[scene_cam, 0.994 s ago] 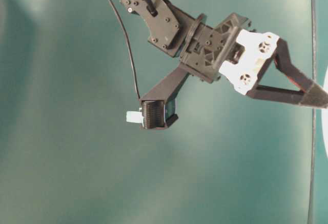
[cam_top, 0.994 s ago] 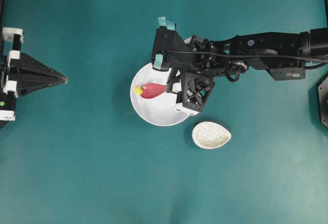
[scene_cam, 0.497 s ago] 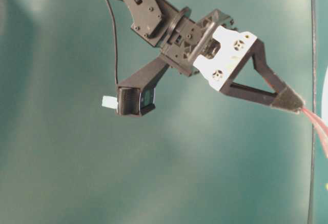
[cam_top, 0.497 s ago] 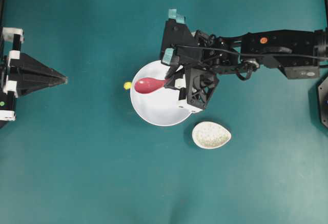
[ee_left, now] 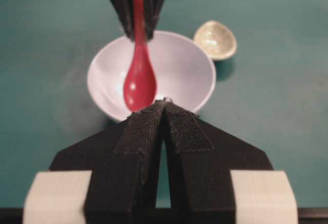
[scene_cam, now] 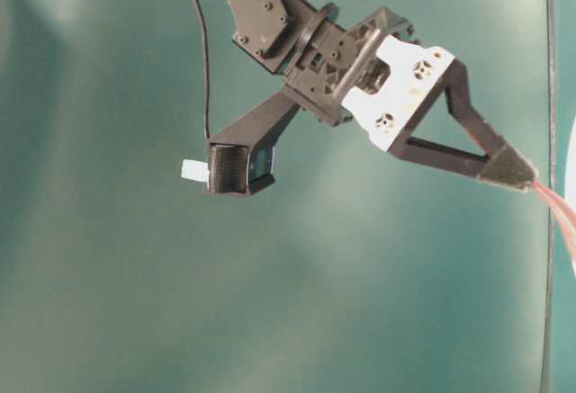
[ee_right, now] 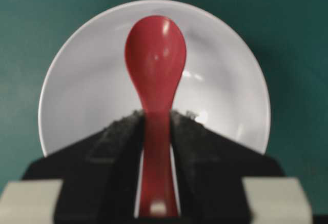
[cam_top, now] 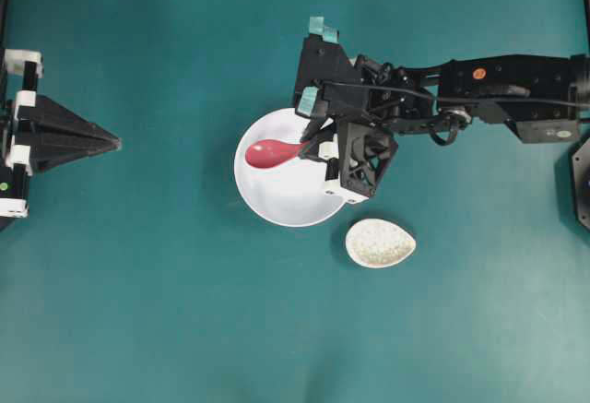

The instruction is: Scoop the yellow hexagonal prism block from the bowl with a spoon using the right arm.

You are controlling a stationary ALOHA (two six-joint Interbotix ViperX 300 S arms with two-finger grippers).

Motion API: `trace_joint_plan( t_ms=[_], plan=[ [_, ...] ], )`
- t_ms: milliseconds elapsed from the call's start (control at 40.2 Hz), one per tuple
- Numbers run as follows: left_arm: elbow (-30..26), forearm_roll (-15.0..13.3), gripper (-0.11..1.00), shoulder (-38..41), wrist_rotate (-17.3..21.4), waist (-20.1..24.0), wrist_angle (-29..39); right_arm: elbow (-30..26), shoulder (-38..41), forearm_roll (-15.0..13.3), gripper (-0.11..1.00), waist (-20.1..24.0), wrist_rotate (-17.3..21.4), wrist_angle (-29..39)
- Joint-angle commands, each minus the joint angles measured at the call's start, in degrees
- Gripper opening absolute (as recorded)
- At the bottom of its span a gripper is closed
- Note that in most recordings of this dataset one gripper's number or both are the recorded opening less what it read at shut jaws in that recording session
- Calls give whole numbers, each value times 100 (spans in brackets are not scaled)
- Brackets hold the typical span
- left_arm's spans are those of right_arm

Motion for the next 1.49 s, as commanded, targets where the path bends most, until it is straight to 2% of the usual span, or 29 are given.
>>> trace_joint_plan(
  t_ms=[0, 522, 919, 1168, 1466],
  plan=[
    [-105, 9, -1, 26, 9, 9, -62, -62, -185, -9, 22, 9, 9, -44],
    [-105, 9, -1, 26, 9, 18, -62, 70, -562, -9, 22, 9, 9, 35],
    [-105, 9, -1, 26, 9, 18, -62, 861, -1433, 105, 22, 44, 62, -264],
    [-105, 9, -1, 18, 9, 18, -62, 1459, -2057, 202, 22, 343, 62, -721],
    [-105, 9, -1, 0, 9, 18, -53, 2215, -2461, 202, 22, 967, 62, -1371]
  ],
)
